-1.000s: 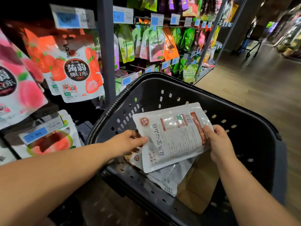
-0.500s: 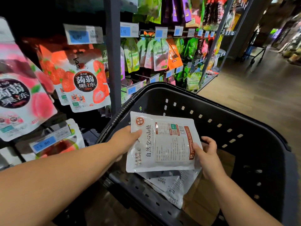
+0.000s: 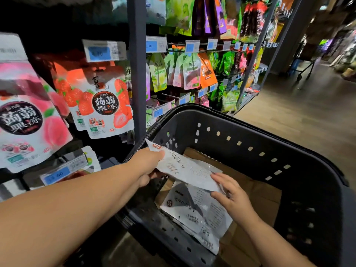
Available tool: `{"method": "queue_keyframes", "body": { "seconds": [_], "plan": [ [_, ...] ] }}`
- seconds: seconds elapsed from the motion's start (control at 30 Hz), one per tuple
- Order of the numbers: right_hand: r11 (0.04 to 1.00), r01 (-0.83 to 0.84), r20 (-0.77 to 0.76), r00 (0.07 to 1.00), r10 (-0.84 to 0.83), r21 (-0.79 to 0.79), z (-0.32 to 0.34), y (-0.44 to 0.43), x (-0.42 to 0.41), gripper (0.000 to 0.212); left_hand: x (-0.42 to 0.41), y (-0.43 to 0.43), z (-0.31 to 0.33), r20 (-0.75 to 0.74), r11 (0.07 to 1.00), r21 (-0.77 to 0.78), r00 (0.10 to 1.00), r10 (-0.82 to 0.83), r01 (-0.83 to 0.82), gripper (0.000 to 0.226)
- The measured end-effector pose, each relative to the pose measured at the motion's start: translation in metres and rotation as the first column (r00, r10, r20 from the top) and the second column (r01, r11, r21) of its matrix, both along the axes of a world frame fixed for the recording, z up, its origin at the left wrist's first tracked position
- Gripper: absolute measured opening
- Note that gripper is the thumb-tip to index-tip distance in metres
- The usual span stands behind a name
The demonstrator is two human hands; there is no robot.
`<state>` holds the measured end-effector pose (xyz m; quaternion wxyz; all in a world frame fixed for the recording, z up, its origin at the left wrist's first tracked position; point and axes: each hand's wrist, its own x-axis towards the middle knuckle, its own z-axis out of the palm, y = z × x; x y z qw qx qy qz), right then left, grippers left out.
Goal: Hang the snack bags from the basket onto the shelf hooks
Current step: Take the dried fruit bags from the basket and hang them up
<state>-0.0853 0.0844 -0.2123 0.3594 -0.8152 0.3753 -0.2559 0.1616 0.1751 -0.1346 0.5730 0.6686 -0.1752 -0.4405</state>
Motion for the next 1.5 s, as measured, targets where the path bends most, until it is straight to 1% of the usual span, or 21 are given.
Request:
{"method": "queue_keyframes", "body": {
  "seconds": [0.13,0.2,0.27,0.37,0.43,0.5,0.57,0.6,0.7,0.77,0.8,0.87,0.9,0.97,1.07,1.13,1.23,1.27,1.33,1.37,1.5],
  "plan": [
    [0.991,0.038,-0.048,0.998,-0.045,-0.126,-0.011,0.002,0.004,0.038,-0.003,0.002,0.004,-0.079,0.999,-0.030,0.996,-0.031,0.028,0.010],
    [0.978,0.075,0.016,0.997,-0.073,-0.194,-0.015,0.006,0.006,0.036,-0.004,0.004,0.007,-0.069,0.997,-0.030,0.995,-0.076,0.074,0.011],
    [0.970,0.127,0.099,0.989,-0.109,-0.209,-0.013,0.012,0.009,0.041,-0.005,0.006,0.009,-0.047,0.992,-0.032,0.992,-0.120,0.119,0.017],
    [0.969,0.220,0.211,0.958,-0.193,-0.114,-0.008,0.016,0.011,0.038,-0.004,0.008,0.010,-0.046,0.983,-0.051,0.983,-0.176,0.174,0.037],
    [0.967,0.256,0.264,0.933,-0.246,-0.005,-0.007,0.015,0.012,0.033,-0.005,0.010,0.011,0.025,0.976,-0.031,0.977,-0.213,0.213,0.050],
    [0.961,0.266,0.268,0.923,-0.277,0.078,-0.008,0.014,0.012,0.027,-0.007,0.011,0.006,0.176,0.974,0.007,0.959,-0.223,0.226,0.047],
    [0.954,0.262,0.262,0.920,-0.292,0.142,-0.009,0.015,0.013,0.026,-0.007,0.014,-0.002,0.338,0.984,0.042,0.924,-0.177,0.173,0.041],
    [0.949,0.256,0.270,0.915,-0.300,0.186,-0.009,0.016,0.014,0.027,-0.008,0.016,-0.006,0.358,0.990,0.045,0.923,-0.139,0.132,0.042],
    [0.916,0.239,0.281,0.900,-0.333,0.322,-0.007,0.019,0.019,0.029,-0.011,0.021,-0.018,0.254,0.992,0.035,0.959,-0.123,0.118,0.063],
    [0.889,0.222,0.281,0.893,-0.350,0.401,-0.007,0.021,0.026,0.030,-0.012,0.024,-0.025,0.104,0.975,-0.009,0.970,-0.221,0.223,0.081],
    [0.873,0.215,0.286,0.888,-0.361,0.437,-0.007,0.022,0.030,0.030,-0.012,0.026,-0.029,0.052,0.951,-0.019,0.950,-0.308,0.309,0.083],
    [0.854,0.191,0.300,0.881,-0.367,0.483,-0.007,0.023,0.038,0.030,-0.015,0.031,-0.033,-0.007,0.889,-0.027,0.890,-0.457,0.456,0.071],
    [0.853,0.173,0.309,0.881,-0.357,0.493,-0.007,0.024,0.041,0.030,-0.016,0.034,-0.035,-0.032,0.881,-0.034,0.881,-0.473,0.472,0.063],
    [0.849,0.135,0.318,0.888,-0.333,0.510,-0.008,0.023,0.046,0.027,-0.014,0.037,-0.036,-0.054,0.905,-0.045,0.903,-0.425,0.423,0.053],
    [0.815,0.046,0.310,0.911,-0.272,0.578,-0.011,0.014,0.052,0.028,-0.003,0.038,-0.034,-0.008,0.937,-0.049,0.938,-0.346,0.346,0.040],
    [0.799,0.003,0.287,0.933,-0.219,0.601,-0.017,0.004,0.053,0.027,0.010,0.038,-0.030,0.023,0.954,-0.063,0.956,-0.294,0.294,0.036],
    [0.827,0.066,0.185,0.962,-0.202,0.558,-0.031,-0.015,0.049,0.023,0.028,0.040,-0.024,0.108,0.947,-0.138,0.955,-0.277,0.290,0.060],
    [0.853,0.129,0.102,0.973,-0.207,0.505,-0.039,-0.023,0.046,0.020,0.032,0.041,-0.022,0.132,0.939,-0.154,0.948,-0.289,0.308,0.069],
    [0.901,0.257,-0.107,0.966,-0.234,0.351,-0.057,-0.041,0.041,0.015,0.037,0.040,-0.023,0.152,0.931,-0.161,0.940,-0.304,0.327,0.072],
    [0.901,0.306,-0.175,0.949,-0.263,0.306,-0.064,-0.047,0.040,0.016,0.038,0.038,-0.026,0.157,0.933,-0.161,0.942,-0.298,0.322,0.069],
    [0.858,0.419,-0.295,0.895,-0.336,0.296,-0.080,-0.060,0.045,0.040,0.033,0.023,-0.037,0.188,0.966,-0.155,0.966,-0.178,0.208,0.037]
  ]
}}
